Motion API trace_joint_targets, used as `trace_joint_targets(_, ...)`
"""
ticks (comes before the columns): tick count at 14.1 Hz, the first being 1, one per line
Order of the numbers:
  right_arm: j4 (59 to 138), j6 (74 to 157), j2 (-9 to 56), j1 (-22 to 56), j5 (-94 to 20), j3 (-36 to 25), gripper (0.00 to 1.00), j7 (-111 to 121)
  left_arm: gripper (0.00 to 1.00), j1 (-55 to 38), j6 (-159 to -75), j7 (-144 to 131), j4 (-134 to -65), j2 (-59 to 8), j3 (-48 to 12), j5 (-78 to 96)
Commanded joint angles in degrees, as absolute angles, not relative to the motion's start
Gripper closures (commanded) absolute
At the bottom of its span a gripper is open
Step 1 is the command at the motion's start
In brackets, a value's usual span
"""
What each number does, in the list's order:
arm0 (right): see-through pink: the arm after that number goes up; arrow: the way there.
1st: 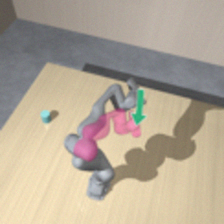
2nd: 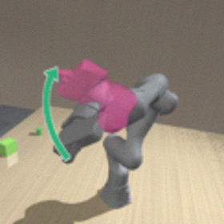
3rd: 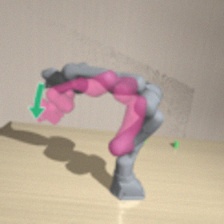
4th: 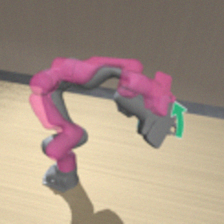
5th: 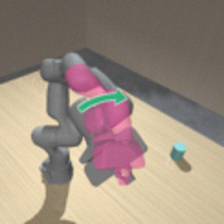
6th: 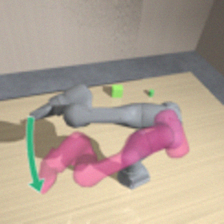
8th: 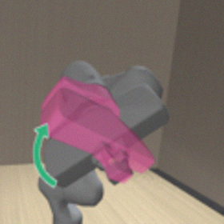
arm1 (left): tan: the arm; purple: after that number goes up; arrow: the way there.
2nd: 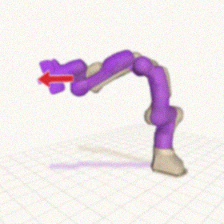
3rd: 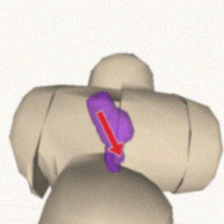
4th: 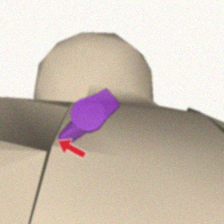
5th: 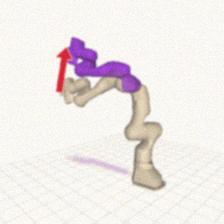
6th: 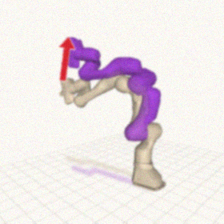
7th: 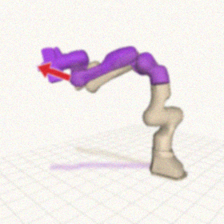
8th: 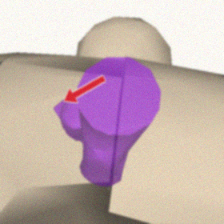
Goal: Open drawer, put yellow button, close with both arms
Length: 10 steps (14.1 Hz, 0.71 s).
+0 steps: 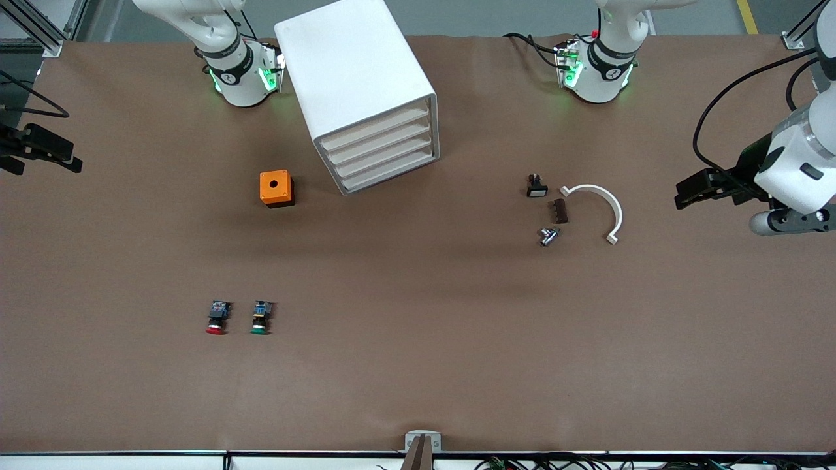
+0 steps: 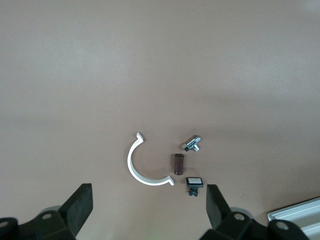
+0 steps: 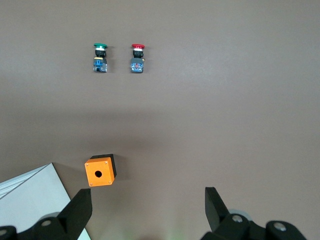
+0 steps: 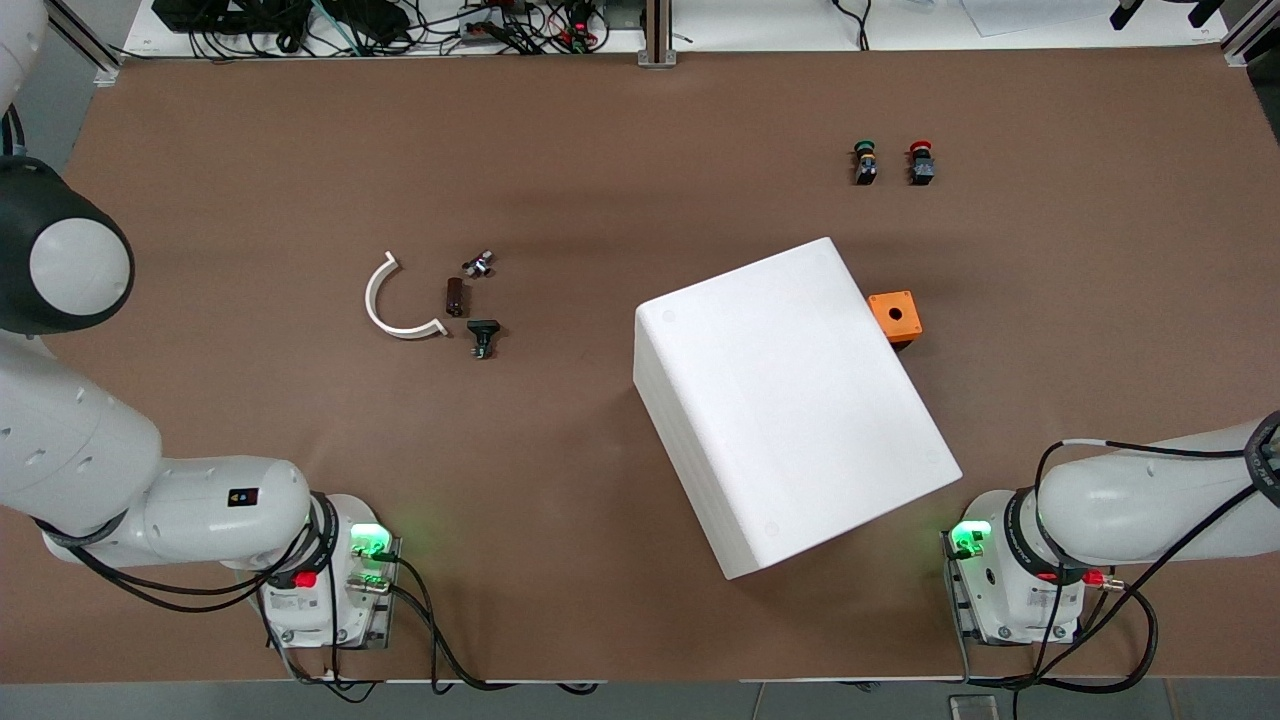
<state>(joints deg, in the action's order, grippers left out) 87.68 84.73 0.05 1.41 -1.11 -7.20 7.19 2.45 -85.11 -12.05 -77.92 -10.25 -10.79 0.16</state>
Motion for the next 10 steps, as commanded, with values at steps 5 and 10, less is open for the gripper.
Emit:
trace_joint_targets(5,89.12,86.13,-1.49,0.27,-0.53,-7.65,0.00,9.49,0.00,0.09,-87.18,-9.76,-87.52,-1.68,-7.21,-0.70)
trace_joint_targets(10,89.12,86.13,-1.49,-0.09,-0.53,-7.65,0.00,9.41,0.00,-2.02,-88.77,-9.76,-90.00,0.44,-5.19,-0.44)
